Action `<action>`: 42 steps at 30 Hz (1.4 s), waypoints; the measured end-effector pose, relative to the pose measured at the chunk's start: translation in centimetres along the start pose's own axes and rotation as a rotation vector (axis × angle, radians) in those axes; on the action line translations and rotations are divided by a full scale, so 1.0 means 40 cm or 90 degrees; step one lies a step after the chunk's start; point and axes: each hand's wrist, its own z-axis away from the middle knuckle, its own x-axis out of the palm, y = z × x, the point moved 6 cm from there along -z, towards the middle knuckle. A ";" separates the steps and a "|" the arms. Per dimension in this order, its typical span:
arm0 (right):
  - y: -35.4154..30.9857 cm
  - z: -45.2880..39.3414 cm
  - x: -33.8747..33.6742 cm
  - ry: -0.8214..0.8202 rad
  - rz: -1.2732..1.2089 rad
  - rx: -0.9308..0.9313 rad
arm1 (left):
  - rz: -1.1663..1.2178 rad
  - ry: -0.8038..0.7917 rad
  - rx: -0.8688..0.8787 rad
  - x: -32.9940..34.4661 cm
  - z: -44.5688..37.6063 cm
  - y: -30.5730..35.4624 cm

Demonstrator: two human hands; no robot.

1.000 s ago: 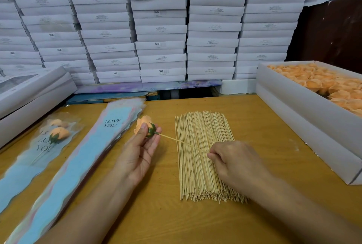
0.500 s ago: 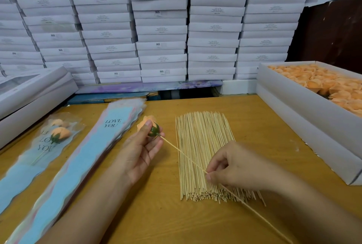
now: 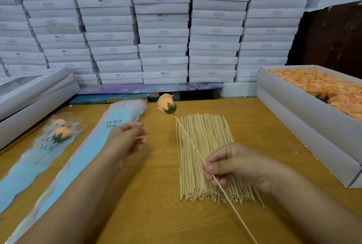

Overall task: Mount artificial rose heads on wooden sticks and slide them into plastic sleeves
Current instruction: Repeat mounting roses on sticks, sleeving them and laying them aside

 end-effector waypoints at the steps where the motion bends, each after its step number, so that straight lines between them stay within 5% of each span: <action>1: 0.001 -0.002 -0.004 0.004 -0.024 0.001 | -0.075 0.058 0.044 -0.031 -0.016 0.019; 7: 0.000 -0.009 -0.037 0.047 -0.120 -0.014 | -0.350 0.229 0.157 -0.199 -0.097 0.073; 13: -0.001 -0.014 -0.050 0.065 -0.140 -0.037 | -0.635 0.208 0.041 -0.289 -0.148 0.011; 29: 0.005 -0.022 -0.068 0.094 -0.134 -0.040 | -0.595 0.246 0.044 -0.377 -0.191 0.000; 42: 0.006 -0.023 -0.070 0.100 -0.128 -0.042 | -0.702 0.284 0.142 -0.368 -0.157 0.024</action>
